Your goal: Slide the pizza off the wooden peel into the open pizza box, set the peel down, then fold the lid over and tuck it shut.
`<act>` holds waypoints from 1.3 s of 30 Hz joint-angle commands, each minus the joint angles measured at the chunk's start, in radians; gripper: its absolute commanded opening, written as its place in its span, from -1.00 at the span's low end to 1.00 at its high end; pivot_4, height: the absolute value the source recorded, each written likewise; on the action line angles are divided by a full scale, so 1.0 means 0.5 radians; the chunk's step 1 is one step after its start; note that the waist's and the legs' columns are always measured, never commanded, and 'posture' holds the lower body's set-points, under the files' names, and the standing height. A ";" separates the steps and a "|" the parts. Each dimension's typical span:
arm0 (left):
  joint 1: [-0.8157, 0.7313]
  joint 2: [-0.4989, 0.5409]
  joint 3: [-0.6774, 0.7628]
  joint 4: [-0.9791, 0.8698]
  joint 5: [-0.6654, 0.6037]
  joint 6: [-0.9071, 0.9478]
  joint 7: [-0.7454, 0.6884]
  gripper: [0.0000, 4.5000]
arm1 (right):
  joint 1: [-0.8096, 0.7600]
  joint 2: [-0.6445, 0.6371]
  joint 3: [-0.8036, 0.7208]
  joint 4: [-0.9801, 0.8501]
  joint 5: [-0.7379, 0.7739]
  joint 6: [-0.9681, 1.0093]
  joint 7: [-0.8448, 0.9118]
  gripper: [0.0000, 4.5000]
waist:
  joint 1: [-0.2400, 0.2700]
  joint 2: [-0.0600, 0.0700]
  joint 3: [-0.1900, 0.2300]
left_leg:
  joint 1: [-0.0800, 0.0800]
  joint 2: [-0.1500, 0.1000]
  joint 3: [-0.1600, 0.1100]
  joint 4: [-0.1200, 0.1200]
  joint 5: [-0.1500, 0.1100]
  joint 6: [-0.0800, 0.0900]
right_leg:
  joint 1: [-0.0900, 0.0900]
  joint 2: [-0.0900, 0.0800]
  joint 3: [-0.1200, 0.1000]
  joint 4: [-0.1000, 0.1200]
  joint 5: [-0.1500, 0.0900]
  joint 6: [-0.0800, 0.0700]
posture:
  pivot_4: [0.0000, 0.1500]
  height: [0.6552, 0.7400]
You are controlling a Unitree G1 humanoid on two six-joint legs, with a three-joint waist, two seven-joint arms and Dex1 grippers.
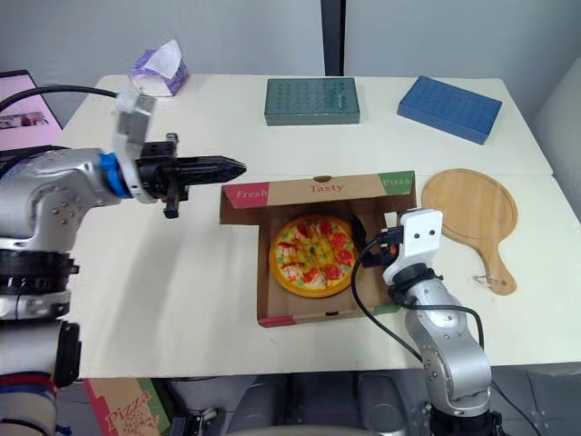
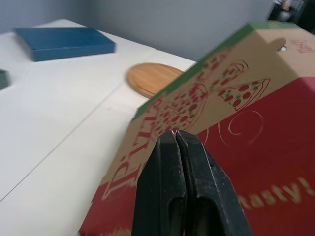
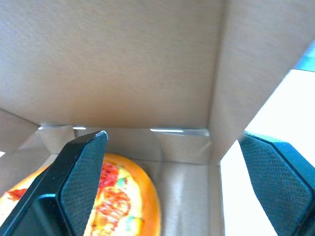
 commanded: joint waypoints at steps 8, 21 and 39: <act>-0.241 -0.156 -0.195 0.277 0.293 -0.225 -0.383 -0.99 | 0.161 -0.135 -0.053 -0.177 0.058 -0.046 0.121 1.00 | -0.024 0.000 0.000 | -0.001 0.000 -0.001 0.000 0.000 0.000 | -0.002 0.000 0.000 0.004 0.000 0.000 | 1.00 1.00; -0.123 -0.167 -0.249 0.184 0.445 -0.317 -0.559 -0.99 | 0.448 -0.893 -0.733 -0.093 0.554 0.070 0.800 1.00 | -0.021 -0.001 0.001 | 0.000 -0.001 0.000 0.003 0.000 0.001 | 0.002 0.000 0.001 0.004 -0.004 0.008 | 1.00 1.00; 0.063 -0.080 -0.358 0.050 0.525 -0.500 -0.598 -1.00 | 0.166 -1.233 -0.536 0.067 0.660 0.138 1.171 -0.99 | -0.011 -0.002 0.001 | -0.001 -0.002 -0.002 0.005 0.000 0.001 | 0.003 -0.001 0.000 0.004 -0.003 0.006 | 1.00 1.00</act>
